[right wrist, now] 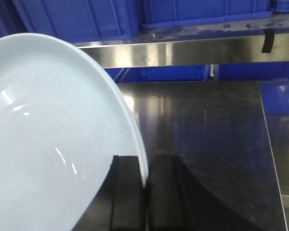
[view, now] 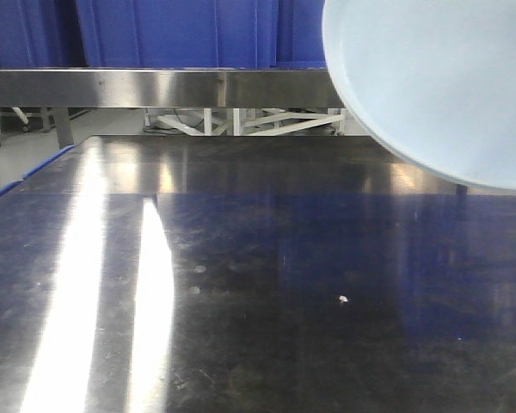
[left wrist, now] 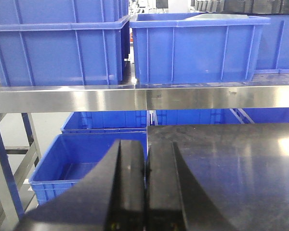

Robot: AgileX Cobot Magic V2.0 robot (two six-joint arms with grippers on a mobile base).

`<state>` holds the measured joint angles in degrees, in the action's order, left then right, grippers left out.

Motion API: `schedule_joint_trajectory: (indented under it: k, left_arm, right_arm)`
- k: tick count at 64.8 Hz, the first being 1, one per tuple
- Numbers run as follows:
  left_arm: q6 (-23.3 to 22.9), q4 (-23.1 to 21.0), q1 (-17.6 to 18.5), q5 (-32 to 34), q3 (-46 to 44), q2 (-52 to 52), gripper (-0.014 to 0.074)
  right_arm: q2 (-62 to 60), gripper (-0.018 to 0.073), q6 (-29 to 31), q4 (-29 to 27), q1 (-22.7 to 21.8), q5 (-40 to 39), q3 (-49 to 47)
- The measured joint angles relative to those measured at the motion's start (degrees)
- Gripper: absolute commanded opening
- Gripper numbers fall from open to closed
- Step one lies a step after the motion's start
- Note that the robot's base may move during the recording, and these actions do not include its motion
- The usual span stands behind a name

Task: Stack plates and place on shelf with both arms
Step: 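Lift the stacked plates up off the table with the right gripper, then drive the base away from the table holding the plates up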

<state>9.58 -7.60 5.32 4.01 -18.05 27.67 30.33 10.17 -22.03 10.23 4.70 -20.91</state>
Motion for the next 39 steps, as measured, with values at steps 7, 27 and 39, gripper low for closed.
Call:
schedule_joint_trajectory:
  k: [7, 27, 39]
  left_arm:
    - [0.00, 0.00, 0.00, 0.00, 0.00, 0.00, 0.0082]
    - [0.00, 0.00, 0.00, 0.00, 0.00, 0.00, 0.0082]
    - [0.00, 0.00, 0.00, 0.00, 0.00, 0.00, 0.0082]
  right_arm:
    - [-3.42, 0.0048, 0.00, 0.08, 0.00, 0.93, 0.59]
    - [-11.78, 0.0048, 0.00, 0.35, 0.00, 1.17, 4.07]
    - [-11.92, 0.0048, 0.00, 0.45, 0.00, 1.17, 4.20]
